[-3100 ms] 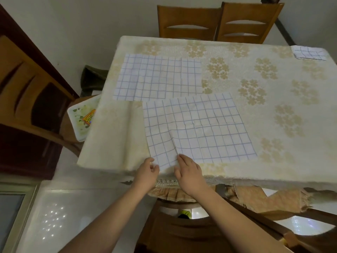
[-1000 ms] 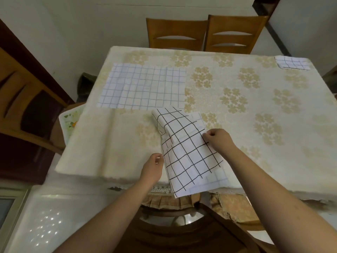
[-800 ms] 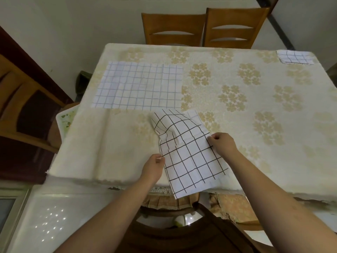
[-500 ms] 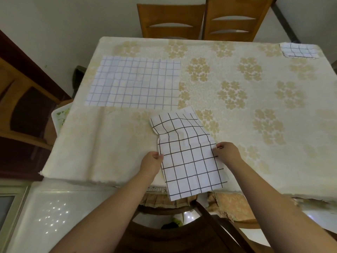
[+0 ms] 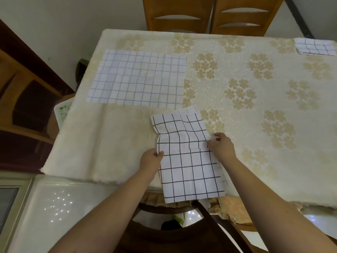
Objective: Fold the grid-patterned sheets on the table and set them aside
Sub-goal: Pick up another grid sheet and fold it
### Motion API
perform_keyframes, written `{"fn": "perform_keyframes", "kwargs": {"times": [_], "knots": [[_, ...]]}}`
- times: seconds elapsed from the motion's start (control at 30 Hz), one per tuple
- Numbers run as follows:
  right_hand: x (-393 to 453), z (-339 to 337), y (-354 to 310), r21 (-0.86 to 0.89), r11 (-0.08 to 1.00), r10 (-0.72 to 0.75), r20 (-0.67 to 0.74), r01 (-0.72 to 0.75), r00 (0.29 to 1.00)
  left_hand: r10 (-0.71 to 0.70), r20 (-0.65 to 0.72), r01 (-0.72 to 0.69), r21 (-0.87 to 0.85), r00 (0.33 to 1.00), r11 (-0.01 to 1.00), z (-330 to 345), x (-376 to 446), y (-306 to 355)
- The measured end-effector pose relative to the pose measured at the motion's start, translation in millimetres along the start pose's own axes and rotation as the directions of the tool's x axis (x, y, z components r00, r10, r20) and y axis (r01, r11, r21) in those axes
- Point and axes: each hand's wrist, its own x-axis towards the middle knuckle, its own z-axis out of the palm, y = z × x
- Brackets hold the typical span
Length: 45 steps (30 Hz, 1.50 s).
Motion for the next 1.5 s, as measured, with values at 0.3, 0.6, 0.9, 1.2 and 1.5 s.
{"fn": "perform_keyframes", "kwargs": {"times": [0.3, 0.6, 0.9, 1.2, 1.5], "knots": [[-17.4, 20.9, -43.1, 0.008, 0.949, -0.314, 0.019, 0.314, 0.949, 0.309, 0.132, -0.334, 0.254, 0.942, 0.908, -48.4, -7.0, 5.8], [-52.3, 8.6, -85.8, 0.155, 0.858, -0.500, 0.025, 0.490, 0.866, 0.495, 0.363, -0.612, 0.393, 0.789, 0.687, -106.0, -26.9, 31.0], [-78.5, 3.1, -98.7, 0.271, 0.867, -0.460, 0.115, 0.418, 0.881, 0.572, 0.480, -0.747, 0.417, 0.665, 0.518, -138.9, -50.1, 36.2], [-108.3, 1.5, -99.0, 0.541, 0.772, -0.424, 0.047, 0.334, 0.904, 0.547, 0.525, -0.757, 0.418, 0.652, 0.502, -158.3, -68.9, 33.5], [-128.5, -14.6, -99.3, 0.661, 0.675, -0.384, -0.065, 0.328, 0.921, 0.552, 0.448, -0.711, 0.466, 0.703, 0.527, -173.4, -80.0, 40.3]]}}
